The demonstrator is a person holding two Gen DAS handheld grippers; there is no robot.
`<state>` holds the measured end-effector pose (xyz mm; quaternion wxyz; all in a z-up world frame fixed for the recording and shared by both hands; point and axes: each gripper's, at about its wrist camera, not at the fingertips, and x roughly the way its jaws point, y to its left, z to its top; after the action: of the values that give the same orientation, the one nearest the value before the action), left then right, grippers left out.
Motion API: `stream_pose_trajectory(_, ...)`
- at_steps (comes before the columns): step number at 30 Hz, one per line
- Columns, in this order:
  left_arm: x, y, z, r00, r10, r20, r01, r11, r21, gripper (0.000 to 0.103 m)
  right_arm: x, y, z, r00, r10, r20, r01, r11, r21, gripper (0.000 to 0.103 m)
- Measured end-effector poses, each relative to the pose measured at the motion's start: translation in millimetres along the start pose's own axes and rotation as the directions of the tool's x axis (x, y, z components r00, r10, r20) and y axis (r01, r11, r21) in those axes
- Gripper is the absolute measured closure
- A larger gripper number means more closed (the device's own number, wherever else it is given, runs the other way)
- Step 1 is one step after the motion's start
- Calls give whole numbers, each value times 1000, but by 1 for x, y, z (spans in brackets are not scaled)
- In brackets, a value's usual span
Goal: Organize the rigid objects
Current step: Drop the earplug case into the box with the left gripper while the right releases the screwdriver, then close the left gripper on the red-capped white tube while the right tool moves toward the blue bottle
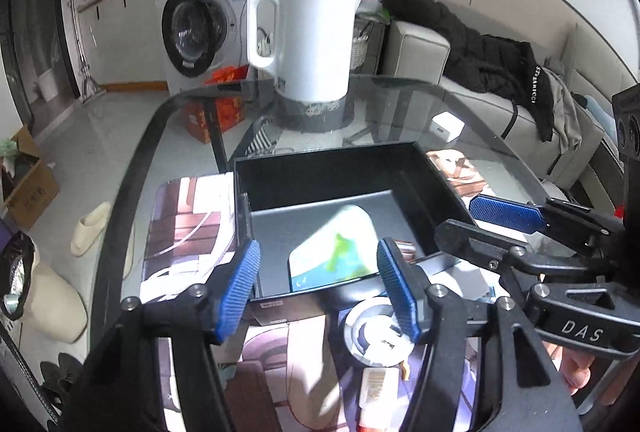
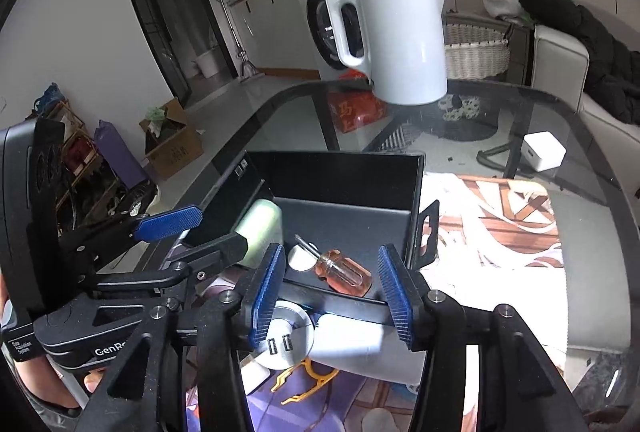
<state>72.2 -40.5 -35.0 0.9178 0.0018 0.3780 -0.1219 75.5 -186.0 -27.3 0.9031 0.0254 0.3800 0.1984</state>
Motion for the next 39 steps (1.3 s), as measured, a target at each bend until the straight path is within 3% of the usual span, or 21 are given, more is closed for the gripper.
stream_pose_trajectory(5,-21,-6,-3,999,-3,44,3,1000,7,27,-31,4,-5,998,-13,60,15,999,-33,51)
stream_pose_trajectory(10,-32,-5,-8,999,-10,32,9,1000,7,27,-64,5,-6,989,-46,140,55,996,-67,28)
stream_pose_trajectory(12,-33,-5,-9,1000,-11,15,11,1000,9,27,-71,3,-8,988,-48,147,58,996,-67,28)
stream_pose_trajectory(20,-23,-13,-26,996,-32,-81,35,999,32,27,-58,-12,-22,1000,-22,6,22,999,-31,28)
stream_pose_trajectory(29,-4,-31,-50,979,-21,-204,44,993,107,27,-28,-23,-43,987,-18,-157,14,1000,-28,29)
stream_pose_trajectory(37,8,-41,-62,963,-28,-270,61,991,116,27,-8,-36,-55,968,-39,-247,35,999,-20,46)
stream_pose_trajectory(39,10,-42,-64,959,-33,-280,68,991,115,27,-4,-36,-58,966,-44,-255,38,999,-31,46)
